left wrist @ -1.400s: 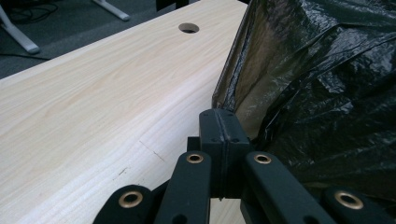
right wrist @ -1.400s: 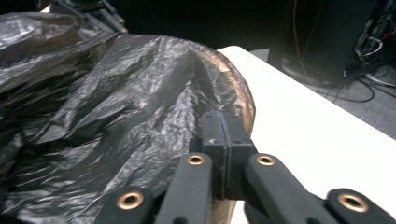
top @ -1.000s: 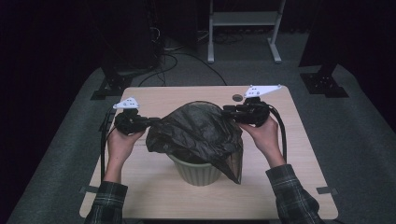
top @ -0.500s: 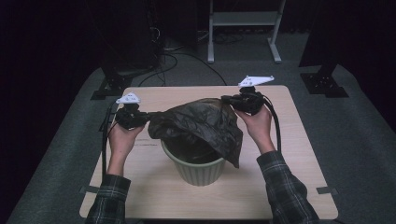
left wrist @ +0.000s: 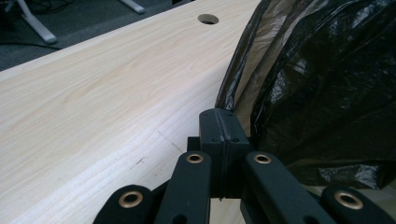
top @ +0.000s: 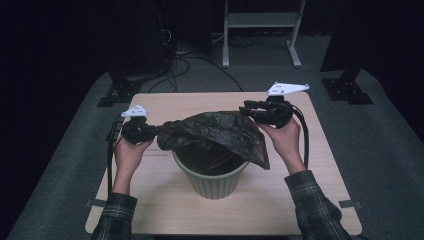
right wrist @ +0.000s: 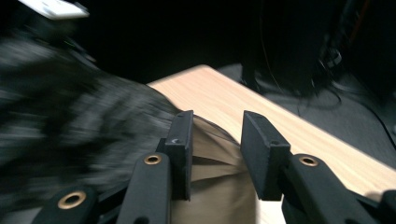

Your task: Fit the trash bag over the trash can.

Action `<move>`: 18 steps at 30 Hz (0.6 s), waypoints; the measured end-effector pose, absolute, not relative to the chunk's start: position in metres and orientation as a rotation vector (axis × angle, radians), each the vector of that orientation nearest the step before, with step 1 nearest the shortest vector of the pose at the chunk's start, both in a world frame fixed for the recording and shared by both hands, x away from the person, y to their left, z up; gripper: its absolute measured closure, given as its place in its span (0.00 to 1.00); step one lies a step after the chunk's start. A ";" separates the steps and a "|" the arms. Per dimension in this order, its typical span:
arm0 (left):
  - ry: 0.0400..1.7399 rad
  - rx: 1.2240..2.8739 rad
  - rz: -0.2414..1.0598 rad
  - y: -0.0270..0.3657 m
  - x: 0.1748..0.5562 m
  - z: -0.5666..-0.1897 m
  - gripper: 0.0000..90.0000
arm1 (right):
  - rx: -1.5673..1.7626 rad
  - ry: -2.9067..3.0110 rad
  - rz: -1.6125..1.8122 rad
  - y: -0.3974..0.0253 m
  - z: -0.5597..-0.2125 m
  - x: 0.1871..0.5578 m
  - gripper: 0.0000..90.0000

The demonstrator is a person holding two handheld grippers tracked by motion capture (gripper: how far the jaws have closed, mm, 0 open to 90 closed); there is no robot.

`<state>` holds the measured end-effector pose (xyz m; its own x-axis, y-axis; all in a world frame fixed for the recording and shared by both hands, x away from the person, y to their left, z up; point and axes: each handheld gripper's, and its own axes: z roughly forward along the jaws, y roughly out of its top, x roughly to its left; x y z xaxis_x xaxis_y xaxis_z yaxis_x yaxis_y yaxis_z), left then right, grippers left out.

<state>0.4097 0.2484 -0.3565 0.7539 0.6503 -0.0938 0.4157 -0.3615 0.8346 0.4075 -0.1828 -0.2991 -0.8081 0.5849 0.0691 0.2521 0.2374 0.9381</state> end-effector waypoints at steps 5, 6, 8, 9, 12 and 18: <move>0.803 1.998 0.316 0.252 0.405 -0.355 1.00 | 0.664 2.234 1.681 -0.179 -0.278 0.371 0.62; 0.800 1.993 0.313 0.252 0.405 -0.354 1.00 | 0.645 2.241 1.692 -0.177 -0.276 0.365 0.61; 0.800 1.990 0.315 0.252 0.404 -0.353 1.00 | 0.616 2.259 1.723 -0.171 -0.273 0.356 0.60; 0.800 1.987 0.313 0.252 0.404 -0.353 1.00 | 0.604 2.267 1.737 -0.168 -0.272 0.352 0.59; 0.795 1.986 0.314 0.252 0.403 -0.352 1.00 | 0.568 2.294 1.757 -0.157 -0.272 0.347 0.57; 0.791 1.982 0.315 0.253 0.402 -0.350 1.00 | 0.562 2.355 1.781 -0.146 -0.278 0.347 0.55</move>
